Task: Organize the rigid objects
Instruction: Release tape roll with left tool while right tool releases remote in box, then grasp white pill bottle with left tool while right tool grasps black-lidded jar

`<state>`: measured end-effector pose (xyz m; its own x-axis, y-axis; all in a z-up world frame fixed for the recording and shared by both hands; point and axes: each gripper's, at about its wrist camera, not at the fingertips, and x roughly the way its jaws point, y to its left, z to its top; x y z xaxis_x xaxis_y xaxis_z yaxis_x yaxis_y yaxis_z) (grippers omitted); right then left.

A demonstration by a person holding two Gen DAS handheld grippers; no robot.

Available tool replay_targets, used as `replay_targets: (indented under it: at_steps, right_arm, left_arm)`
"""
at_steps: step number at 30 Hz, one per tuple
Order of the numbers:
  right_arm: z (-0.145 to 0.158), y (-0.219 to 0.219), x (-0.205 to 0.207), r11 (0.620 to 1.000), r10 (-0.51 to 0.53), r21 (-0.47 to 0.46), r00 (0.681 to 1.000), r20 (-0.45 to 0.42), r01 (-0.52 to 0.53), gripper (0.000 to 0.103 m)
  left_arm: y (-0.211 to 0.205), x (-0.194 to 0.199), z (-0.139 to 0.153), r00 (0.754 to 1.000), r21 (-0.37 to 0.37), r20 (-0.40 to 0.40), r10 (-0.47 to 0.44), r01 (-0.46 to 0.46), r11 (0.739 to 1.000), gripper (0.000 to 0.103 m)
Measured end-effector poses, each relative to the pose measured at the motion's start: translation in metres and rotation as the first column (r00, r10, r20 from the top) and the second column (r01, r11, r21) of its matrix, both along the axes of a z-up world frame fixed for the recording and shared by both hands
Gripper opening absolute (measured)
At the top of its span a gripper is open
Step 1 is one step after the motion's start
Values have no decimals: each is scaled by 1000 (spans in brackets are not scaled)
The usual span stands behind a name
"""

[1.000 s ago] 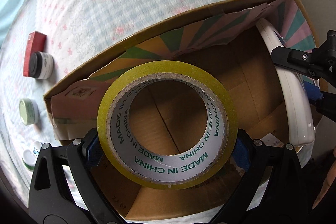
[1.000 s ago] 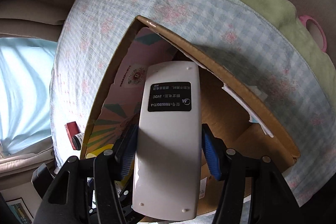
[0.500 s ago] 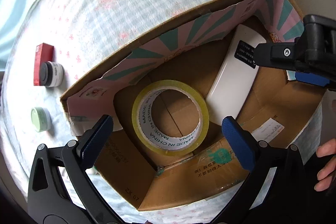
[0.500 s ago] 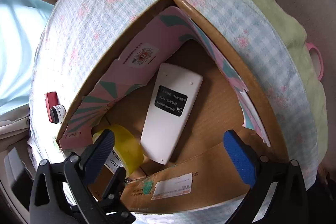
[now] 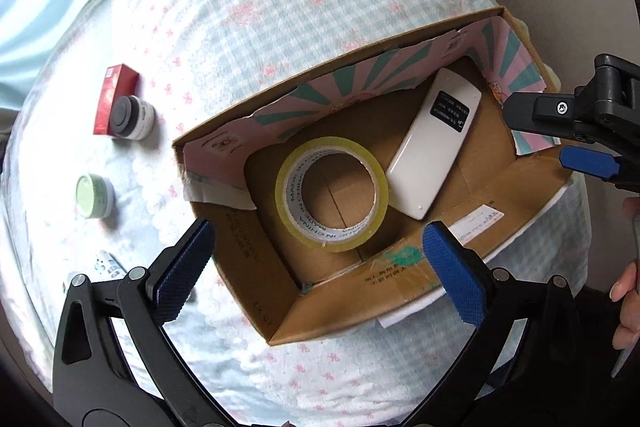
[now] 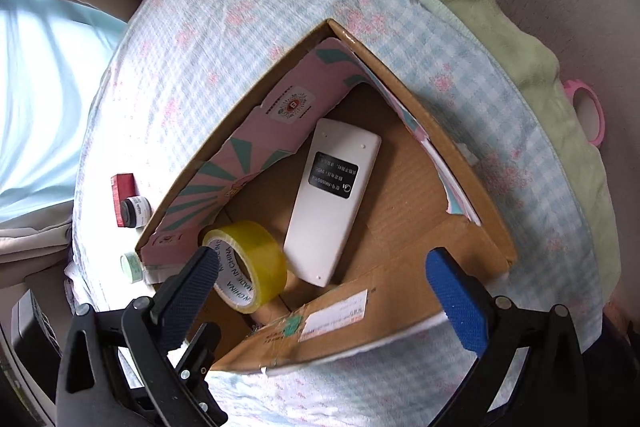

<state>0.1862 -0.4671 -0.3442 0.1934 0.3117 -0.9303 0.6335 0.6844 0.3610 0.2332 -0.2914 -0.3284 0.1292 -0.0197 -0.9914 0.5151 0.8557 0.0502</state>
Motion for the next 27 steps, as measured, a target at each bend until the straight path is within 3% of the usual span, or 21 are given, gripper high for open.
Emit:
replay_targets:
  at_steps: [7,15,20,27]
  right_arm:
    - [46,32,-13,985,147,-97,989,8,-146,103]
    - [118,90,-24,904,360,-290,925,123,-314,103]
    - [146,125,-12,849,470,-365,862,190,-382,103]
    - [160,181,18,761,620,-411,747,239,-501,103]
  left_arm:
    - [40,-30,57,996,-68,65,59,-54,996,103]
    - [132,-64,122,963,-137,133,236,-218,966,103]
    - [194,-76,141,911,-152,169,377,-354,923,103]
    - [265,-85,145,806,-189,160,569,-541,819,103]
